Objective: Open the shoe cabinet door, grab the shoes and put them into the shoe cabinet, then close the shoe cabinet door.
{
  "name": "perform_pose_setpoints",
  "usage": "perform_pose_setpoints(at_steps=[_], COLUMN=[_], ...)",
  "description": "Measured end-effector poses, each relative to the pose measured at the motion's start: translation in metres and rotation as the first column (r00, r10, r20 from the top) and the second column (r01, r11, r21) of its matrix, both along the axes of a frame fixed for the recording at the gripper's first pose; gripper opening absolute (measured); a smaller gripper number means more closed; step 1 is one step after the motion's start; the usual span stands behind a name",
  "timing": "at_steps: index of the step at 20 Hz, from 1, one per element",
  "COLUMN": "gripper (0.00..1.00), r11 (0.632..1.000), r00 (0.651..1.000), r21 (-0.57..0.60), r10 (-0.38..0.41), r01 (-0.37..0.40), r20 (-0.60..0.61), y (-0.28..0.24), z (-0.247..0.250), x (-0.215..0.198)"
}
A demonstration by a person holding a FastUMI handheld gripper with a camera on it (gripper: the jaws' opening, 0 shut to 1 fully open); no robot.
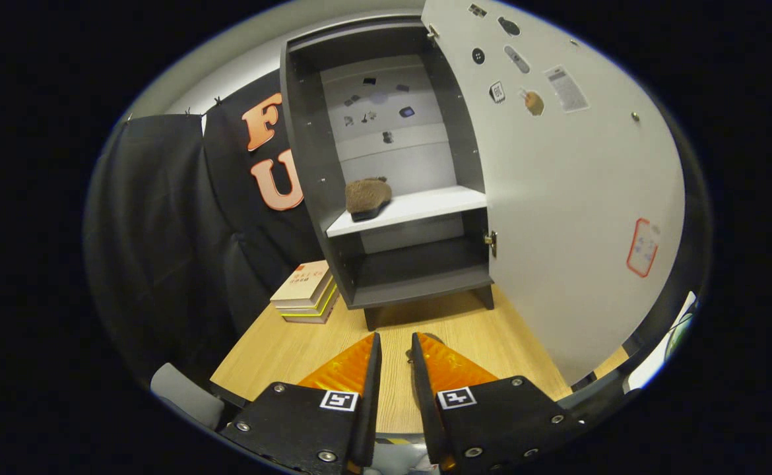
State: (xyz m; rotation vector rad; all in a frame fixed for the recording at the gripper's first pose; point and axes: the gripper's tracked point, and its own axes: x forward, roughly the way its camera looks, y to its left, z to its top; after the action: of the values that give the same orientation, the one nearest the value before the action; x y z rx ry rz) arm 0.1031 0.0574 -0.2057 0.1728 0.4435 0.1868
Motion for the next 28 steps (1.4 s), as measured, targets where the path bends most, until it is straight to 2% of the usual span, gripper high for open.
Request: perform_pose_setpoints(at_steps=[8,16,23,28], gripper=[0.32,0.32,0.32,0.31], r11=[0.998,0.996,0.996,0.993], r00=[0.989,0.959,0.928,0.913], r21=[0.038,0.041,0.055,0.096], r10=[0.044,0.089,0.087,0.105], r01=[-0.039,-0.081,-0.072,-0.073], r20=[-0.142,-0.271,-0.363,-0.394], y=[0.022,0.030,0.027,0.037], z=[-0.078,-0.155,-0.223,-0.248], x=[0.021,0.039,0.068,0.087])
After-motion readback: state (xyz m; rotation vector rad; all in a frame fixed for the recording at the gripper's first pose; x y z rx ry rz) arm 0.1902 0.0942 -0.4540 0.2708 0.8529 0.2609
